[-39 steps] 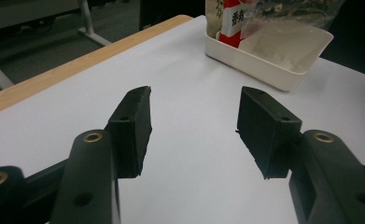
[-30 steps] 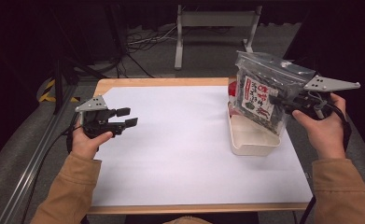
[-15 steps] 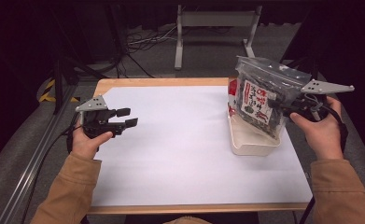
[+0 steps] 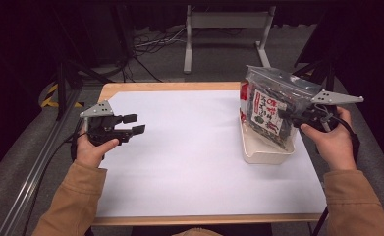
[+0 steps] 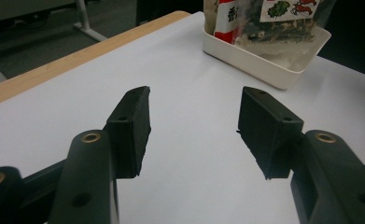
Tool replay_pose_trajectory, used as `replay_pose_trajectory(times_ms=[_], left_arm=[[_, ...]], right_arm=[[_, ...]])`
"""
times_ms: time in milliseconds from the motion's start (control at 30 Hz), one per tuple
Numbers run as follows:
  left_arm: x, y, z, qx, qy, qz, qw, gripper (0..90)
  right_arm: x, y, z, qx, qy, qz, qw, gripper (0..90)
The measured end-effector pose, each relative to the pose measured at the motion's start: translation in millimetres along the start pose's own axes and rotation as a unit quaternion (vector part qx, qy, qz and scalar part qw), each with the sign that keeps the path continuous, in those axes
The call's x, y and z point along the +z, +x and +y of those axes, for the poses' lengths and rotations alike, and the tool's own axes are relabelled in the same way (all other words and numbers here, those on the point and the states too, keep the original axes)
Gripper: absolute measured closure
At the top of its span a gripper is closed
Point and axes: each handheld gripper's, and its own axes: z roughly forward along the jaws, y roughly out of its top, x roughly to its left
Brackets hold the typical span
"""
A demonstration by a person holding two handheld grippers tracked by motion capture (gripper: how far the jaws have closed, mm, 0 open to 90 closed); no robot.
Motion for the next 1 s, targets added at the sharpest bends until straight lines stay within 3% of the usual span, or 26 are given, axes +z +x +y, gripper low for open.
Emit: replay_pose_trajectory(times_ms=[433, 533, 833, 900, 1000], left_arm=[[2.4, 0.1, 0.0, 0.002, 0.005, -0.002, 1.0, 43.6], [2.5, -0.4, -0.1, -0.001, 0.004, -0.005, 1.0, 43.5], [2.0, -0.1, -0.2, -0.004, 0.004, -0.007, 1.0, 43.5], [2.7, 0.3, 0.5, 0.002, 0.004, -0.006, 1.0, 43.5], [4.8, -1.5, 0.1, -0.005, 0.004, -0.01, 0.9999, 43.4]], right_arm=[[2.3, -2.1, -17.3, 0.021, -0.009, 0.011, 0.9997, 74.9], [11.4, 1.4, -22.9, 0.013, 0.011, 0.017, 0.9997, 74.9], [18.8, 6.7, -24.1, 0.004, 0.018, 0.007, 0.9998, 74.6], [19.1, 5.1, -27.3, 0.007, 0.014, 0.007, 0.9999, 74.4], [17.5, -0.1, -38.6, 0.03, -0.001, 0.009, 0.9995, 74.1]])
